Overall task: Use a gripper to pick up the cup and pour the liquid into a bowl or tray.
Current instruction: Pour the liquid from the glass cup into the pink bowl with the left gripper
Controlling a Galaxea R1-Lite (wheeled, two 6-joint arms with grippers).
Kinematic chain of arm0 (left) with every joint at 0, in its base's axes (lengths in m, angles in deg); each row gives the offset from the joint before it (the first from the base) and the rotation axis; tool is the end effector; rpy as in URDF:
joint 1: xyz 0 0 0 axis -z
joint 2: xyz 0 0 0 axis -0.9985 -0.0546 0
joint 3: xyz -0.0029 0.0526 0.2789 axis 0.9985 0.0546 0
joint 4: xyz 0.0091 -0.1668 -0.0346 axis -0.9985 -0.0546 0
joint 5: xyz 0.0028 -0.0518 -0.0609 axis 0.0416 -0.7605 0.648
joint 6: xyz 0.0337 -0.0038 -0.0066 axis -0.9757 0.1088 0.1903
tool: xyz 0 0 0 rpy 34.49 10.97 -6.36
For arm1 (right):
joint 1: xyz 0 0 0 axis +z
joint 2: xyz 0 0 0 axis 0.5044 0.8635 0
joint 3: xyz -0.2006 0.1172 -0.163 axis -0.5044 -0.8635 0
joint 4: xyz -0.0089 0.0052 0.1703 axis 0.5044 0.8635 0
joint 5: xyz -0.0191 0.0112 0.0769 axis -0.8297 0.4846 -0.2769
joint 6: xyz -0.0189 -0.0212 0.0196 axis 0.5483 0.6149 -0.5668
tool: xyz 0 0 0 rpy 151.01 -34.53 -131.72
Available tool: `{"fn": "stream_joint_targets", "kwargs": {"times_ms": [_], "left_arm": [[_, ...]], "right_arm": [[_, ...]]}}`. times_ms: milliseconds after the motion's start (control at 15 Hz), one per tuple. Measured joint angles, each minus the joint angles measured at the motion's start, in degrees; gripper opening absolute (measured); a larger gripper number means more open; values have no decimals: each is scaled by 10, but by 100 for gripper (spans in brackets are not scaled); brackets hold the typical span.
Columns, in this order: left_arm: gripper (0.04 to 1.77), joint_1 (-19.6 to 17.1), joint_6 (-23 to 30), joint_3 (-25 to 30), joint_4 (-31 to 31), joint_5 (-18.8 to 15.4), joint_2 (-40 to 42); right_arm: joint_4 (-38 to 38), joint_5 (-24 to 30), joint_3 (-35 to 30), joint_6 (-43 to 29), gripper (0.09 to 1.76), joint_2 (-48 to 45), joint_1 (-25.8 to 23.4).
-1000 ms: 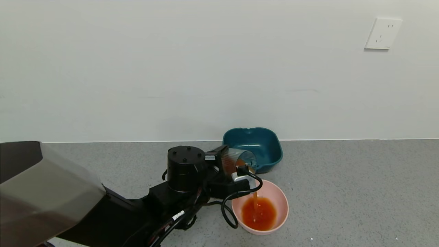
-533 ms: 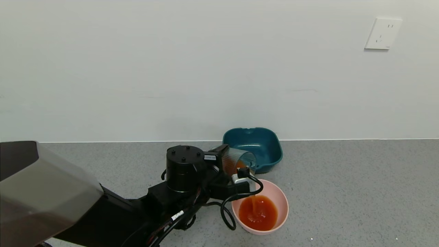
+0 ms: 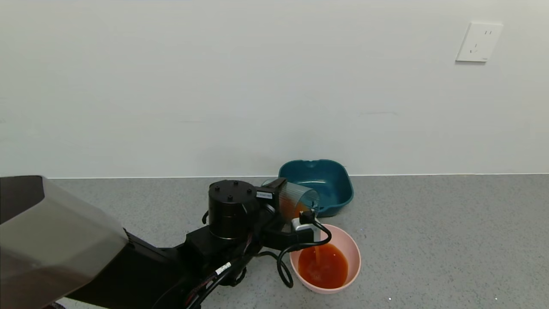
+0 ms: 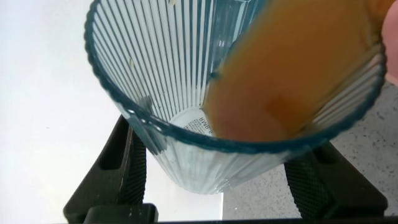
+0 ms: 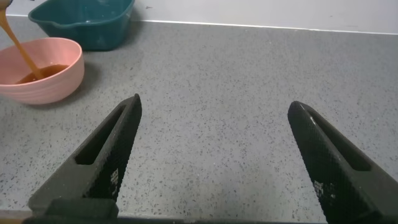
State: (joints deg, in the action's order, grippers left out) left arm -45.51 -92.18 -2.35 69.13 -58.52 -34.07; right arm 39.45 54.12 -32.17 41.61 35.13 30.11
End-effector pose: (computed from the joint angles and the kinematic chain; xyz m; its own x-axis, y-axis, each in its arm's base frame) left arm 0.2671 -0.2218 0.1195 0.8949 -0.3980 -0.2020 0.2420 0.0524 0.9689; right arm -0.0162 0.0003 0.0742 0.9999 0.0015 -0.0118 -0.0015 1.0000 -0.0041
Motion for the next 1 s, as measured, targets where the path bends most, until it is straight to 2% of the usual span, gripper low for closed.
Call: {"fn": "stream_joint_targets", "kwargs": {"times_ms": [667,800,1000], "left_arm": [[126,13,-52,0,0,17,12],[126,17,-82,-5,2,21,14],[126,22,-97,-8,1,21,17]], "right_arm": [[0,0,0,0,171,0,0],[0,0,0,0,171,0,0],[0,0,0,0,171,0,0]]}}
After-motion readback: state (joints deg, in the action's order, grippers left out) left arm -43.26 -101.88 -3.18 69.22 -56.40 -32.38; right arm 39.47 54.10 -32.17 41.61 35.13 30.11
